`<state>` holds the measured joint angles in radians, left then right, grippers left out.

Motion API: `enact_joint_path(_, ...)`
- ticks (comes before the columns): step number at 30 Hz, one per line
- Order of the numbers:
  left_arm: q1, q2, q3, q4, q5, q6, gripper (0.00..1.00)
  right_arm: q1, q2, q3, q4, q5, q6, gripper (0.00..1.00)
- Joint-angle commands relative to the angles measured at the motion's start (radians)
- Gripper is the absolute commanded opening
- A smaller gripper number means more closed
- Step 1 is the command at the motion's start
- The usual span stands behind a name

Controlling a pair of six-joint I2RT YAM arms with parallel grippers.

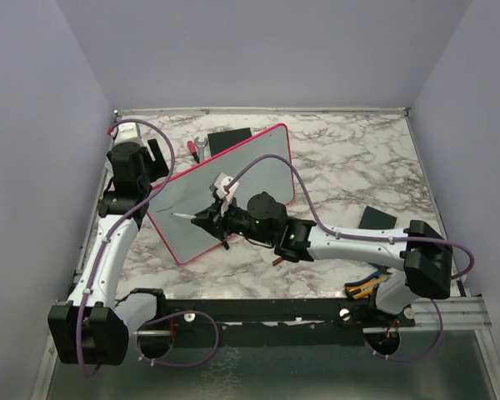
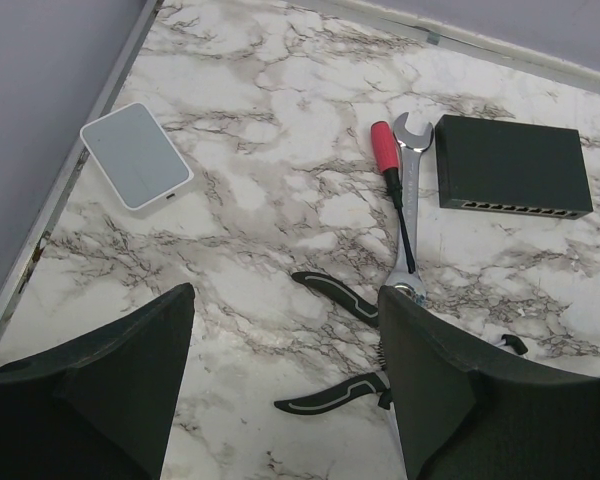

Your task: Write a sentence on the whiteboard

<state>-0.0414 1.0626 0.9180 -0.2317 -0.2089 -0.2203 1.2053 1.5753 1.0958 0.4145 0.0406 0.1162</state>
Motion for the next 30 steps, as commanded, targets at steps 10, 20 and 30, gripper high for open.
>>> enact_joint_path(10, -0.002, -0.016, -0.016, 0.002, 0.024, 0.009, 0.75, 0.014, 0.048, 0.075, -0.006, -0.046, -0.024, 0.0)
enact_joint_path(20, -0.002, -0.018, -0.015, 0.002, 0.025, 0.009, 0.75, 0.014, 0.085, 0.103, -0.026, 0.014, -0.017, 0.0)
enact_joint_path(30, -0.002, -0.02, -0.015, 0.002, 0.025, 0.009, 0.75, 0.014, 0.091, 0.043, -0.069, 0.018, 0.027, 0.0)
